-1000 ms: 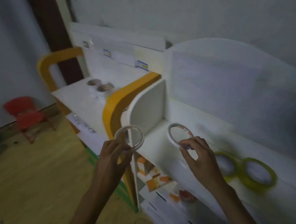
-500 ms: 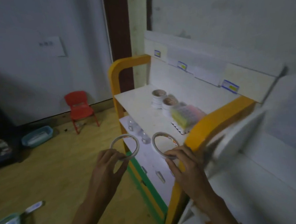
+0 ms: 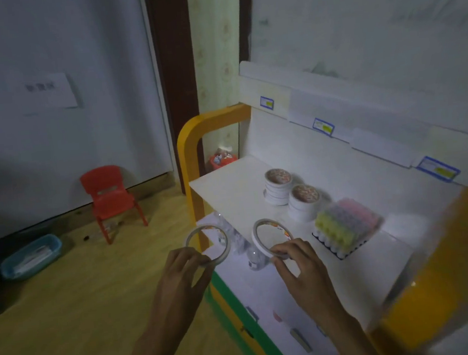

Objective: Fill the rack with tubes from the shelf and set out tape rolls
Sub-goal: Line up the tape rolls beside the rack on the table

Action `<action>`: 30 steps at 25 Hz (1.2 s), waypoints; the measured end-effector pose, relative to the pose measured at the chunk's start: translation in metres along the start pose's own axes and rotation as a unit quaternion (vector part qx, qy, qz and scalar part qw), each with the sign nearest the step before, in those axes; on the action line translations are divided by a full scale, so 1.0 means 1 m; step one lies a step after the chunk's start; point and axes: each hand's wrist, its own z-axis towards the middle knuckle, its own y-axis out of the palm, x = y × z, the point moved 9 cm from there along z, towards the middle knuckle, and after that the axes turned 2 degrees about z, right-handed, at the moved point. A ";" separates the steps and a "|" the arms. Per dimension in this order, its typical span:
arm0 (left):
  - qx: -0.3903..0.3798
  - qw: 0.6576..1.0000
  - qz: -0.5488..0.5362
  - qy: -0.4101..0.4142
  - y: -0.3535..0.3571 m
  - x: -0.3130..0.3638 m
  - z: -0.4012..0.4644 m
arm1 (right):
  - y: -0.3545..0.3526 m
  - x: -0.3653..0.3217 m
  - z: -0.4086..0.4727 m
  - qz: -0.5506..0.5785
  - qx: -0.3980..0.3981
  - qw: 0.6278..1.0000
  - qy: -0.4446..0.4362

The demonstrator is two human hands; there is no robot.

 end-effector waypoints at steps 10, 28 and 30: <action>-0.046 0.992 -0.086 0.075 0.126 -0.069 0.152 | 0.014 0.094 0.118 -0.041 0.093 0.992 0.070; -0.177 0.894 -0.298 0.285 0.311 -0.032 0.281 | -0.006 0.182 0.139 -0.332 0.224 0.888 0.228; -0.186 0.879 -0.310 0.312 0.319 -0.035 0.274 | 0.007 0.177 0.141 -0.354 0.224 0.881 0.219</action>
